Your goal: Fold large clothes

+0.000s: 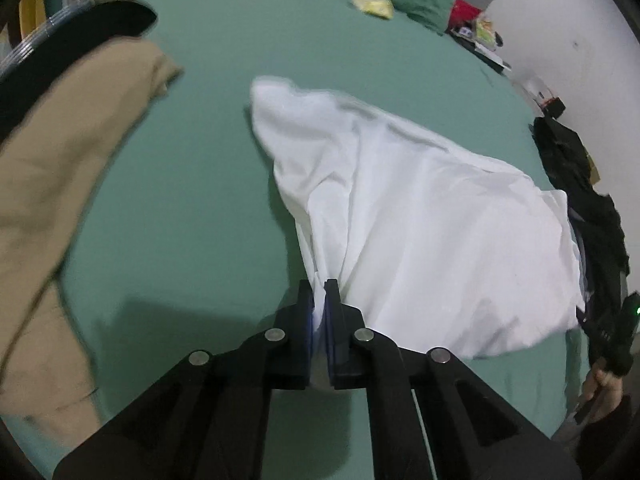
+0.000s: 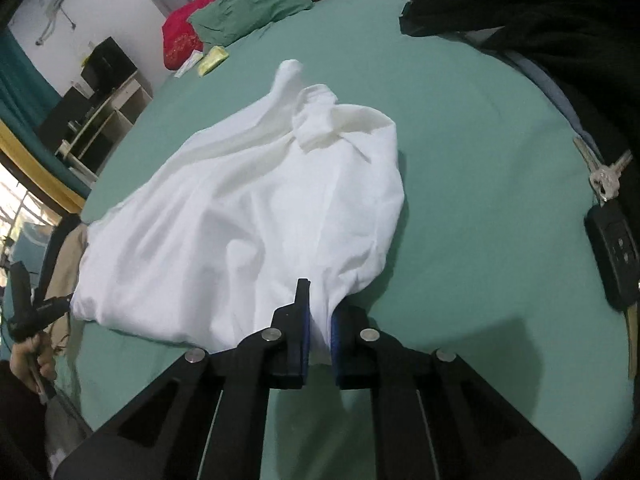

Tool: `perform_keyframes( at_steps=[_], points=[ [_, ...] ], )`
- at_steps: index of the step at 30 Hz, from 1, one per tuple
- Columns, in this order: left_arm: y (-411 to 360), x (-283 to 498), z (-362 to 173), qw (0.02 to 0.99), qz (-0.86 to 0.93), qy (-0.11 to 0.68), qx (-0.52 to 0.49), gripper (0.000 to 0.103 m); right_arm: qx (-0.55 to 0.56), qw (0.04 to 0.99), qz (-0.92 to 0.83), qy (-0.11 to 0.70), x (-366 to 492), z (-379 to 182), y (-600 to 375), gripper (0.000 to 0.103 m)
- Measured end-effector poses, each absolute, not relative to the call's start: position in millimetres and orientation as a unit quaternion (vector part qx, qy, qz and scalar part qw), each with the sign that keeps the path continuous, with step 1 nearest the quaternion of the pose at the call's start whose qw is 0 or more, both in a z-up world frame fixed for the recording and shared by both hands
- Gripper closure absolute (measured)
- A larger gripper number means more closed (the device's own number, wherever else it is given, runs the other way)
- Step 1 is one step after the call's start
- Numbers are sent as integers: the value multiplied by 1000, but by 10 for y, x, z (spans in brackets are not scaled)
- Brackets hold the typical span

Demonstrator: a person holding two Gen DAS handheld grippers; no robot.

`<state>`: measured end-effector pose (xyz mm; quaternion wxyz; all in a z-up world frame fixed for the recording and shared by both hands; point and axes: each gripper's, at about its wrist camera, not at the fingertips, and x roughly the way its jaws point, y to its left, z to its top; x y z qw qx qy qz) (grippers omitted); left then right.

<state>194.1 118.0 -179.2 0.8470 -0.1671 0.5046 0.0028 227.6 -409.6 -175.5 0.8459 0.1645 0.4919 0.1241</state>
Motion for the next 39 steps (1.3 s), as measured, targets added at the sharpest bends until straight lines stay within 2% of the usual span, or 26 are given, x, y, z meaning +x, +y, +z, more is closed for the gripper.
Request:
perform_keyframes(
  at_steps=[10, 18, 21, 23, 25, 27, 31, 39],
  points=[
    [1299, 1293, -1451, 856, 6, 487, -172, 98, 150, 856, 110, 482, 1691, -1429, -4276, 95],
    [1269, 1005, -1705, 829, 13, 535, -161, 97, 138, 835, 104, 522, 1378, -1529, -4270, 95],
    [1302, 1021, -1733, 821, 24, 548, -161, 96, 138, 828, 89, 537, 1401, -1581, -4262, 88],
    [1327, 1019, -1674, 823, 34, 544, -162, 88, 133, 832, 67, 535, 1432, -1536, -4288, 79],
    [1361, 1019, -1548, 835, 51, 524, -157, 74, 113, 853, 46, 508, 1506, -1380, -4297, 60],
    [1358, 1058, -1386, 852, 64, 497, -150, 67, 82, 877, 43, 471, 1574, -1210, -4268, 51],
    [1161, 1355, -1208, 873, 38, 467, -135, 56, 54, 899, 85, 426, 1905, -1023, -4045, 46],
    [598, 2172, -1671, 847, -54, 518, -110, 56, 43, 871, 167, 460, 2574, -1426, -3402, 46]
  ],
)
